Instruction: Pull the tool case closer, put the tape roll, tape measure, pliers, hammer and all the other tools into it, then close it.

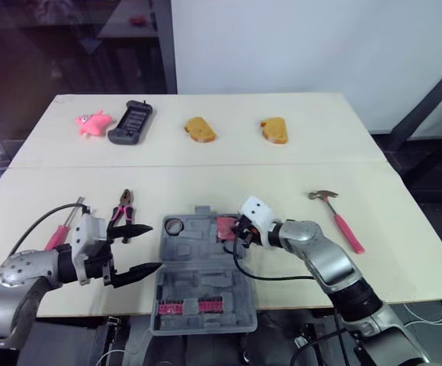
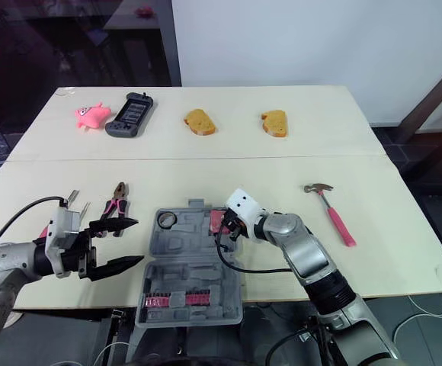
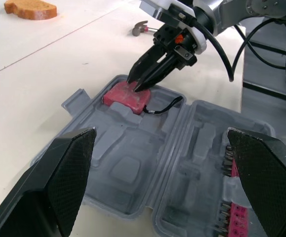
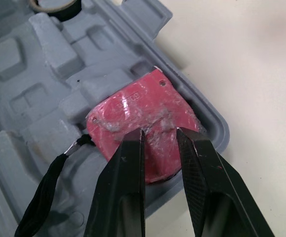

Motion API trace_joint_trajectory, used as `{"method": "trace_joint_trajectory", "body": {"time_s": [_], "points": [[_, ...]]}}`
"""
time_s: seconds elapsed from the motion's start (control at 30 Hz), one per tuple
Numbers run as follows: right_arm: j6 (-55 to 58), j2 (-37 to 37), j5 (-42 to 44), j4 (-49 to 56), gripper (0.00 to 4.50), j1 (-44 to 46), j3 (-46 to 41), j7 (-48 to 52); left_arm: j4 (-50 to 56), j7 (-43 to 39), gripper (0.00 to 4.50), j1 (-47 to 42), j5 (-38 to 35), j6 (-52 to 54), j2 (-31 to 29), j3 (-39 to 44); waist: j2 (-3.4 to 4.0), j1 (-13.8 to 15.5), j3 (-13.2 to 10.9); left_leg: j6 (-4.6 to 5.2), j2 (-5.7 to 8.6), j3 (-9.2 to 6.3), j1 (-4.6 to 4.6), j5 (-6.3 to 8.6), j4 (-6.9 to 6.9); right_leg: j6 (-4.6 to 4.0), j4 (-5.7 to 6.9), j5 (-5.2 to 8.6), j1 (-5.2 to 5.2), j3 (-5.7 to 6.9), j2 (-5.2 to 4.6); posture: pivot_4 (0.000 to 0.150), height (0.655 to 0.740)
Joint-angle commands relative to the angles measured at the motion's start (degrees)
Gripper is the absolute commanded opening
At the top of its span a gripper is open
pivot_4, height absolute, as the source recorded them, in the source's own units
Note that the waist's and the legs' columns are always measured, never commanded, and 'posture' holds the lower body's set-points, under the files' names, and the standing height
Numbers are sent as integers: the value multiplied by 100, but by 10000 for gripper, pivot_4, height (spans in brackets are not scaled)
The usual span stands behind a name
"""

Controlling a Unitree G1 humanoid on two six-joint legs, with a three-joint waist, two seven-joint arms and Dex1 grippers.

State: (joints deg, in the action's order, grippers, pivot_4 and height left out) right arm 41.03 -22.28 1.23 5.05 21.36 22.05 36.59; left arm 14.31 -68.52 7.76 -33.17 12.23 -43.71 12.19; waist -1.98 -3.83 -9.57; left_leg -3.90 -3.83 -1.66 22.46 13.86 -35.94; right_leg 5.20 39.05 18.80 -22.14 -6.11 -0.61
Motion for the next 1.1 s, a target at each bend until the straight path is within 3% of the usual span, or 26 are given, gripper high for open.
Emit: {"method": "trace_joint_trajectory", "body": {"time_s": [0.03, 0.37, 0.57, 0.7, 0.87, 0.97, 1.1], "points": [[471, -130, -243, -395, 10878, -221, 434, 28, 116, 9, 45000, 0, -29, -30, -62, 136, -8, -7, 6, 0, 0, 0, -1, 0, 0, 0, 0, 0, 0, 0, 0, 1500, 7400], [564, 17, 207, 566, 10878, 170, -177, 79, 109, 72, 45000, 39, 0, -67, -5, 109, 4, -7, -9, 0, -1, 2, 8, 0, 2, -1, 0, 0, -12, -3, 0, 1500, 7400], [579, -145, 1009, 1730, 10878, 204, -1220, 322, 38, 79, 45000, 110, -90, -71, -48, 315, 42, -8, -57, 1, -1, -3, 76, -1, -9, 20, 1, -11, -72, 0, 1, 1500, 7400], [461, -1216, 1658, 2416, 10878, -570, -2685, 1020, -354, -59, 45000, 430, -283, 42, -345, 1194, 34, 39, -62, 1, 0, -3, 103, 0, -6, 25, -1, -12, -94, 5, -2, 1500, 7400], [-217, -2324, 1899, 1993, 10878, -2147, -4277, 1833, -1715, -372, 45000, 699, 5, -429, -782, 2153, 41, 130, -72, 28, 1, -1, 98, 16, 2, 18, -12, 4, -95, 8, 0, 1500, 7400], [-426, -2475, 2154, 1637, 18939, -3113, -5371, 2227, -2985, -521, 45000, 776, 282, -868, -1091, 2545, 44, 120, -75, 28, 1, 6, 94, 16, 0, 7, -12, 10, -94, 4, -1, 1500, 7400], [-906, -2504, 2138, 1433, 39113, -3766, -5822, 2435, -4150, -663, 45000, 730, 553, -1395, -1336, 2672, 42, 64, -78, 27, 1, 14, 89, 15, -5, -3, -11, 15, -92, -3, -3, 1500, 7400]]}}
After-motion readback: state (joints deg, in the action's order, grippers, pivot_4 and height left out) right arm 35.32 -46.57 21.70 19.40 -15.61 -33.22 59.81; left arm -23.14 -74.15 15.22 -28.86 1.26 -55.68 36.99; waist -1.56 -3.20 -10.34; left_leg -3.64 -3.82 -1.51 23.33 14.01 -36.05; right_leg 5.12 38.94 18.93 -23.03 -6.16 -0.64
